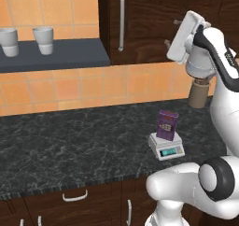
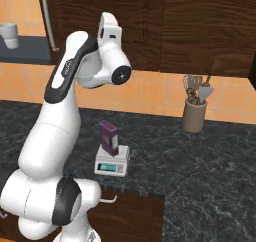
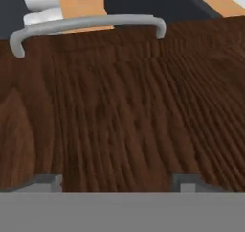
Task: Pick the cereal and place it on the digital scale for weighing, and close the cabinet.
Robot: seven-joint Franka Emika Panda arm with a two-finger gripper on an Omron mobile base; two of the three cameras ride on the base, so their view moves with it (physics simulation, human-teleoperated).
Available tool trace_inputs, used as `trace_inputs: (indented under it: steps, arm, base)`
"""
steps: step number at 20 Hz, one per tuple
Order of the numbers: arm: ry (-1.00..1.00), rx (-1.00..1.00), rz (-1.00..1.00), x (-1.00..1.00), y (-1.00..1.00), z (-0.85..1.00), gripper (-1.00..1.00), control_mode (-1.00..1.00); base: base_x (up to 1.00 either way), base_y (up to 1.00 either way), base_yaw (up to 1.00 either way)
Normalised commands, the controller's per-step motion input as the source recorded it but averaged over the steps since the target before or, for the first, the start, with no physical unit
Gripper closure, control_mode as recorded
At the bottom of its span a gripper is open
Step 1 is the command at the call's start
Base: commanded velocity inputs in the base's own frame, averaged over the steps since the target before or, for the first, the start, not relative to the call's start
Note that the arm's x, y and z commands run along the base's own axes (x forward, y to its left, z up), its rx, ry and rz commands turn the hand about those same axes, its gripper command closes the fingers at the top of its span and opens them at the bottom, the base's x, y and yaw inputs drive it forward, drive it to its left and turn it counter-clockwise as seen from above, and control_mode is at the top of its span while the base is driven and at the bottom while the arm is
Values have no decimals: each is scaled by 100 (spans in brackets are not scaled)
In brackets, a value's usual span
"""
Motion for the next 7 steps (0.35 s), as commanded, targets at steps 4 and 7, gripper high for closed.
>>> trace_inputs:
  steps: [4,7]
  arm:
    - [-15,0,-4,-100,-23,27,-100,-100]
    - [-1,0,-5,-100,-13,41,-100,-100]
  base:
    - [0,0,0]
    - [0,0,0]
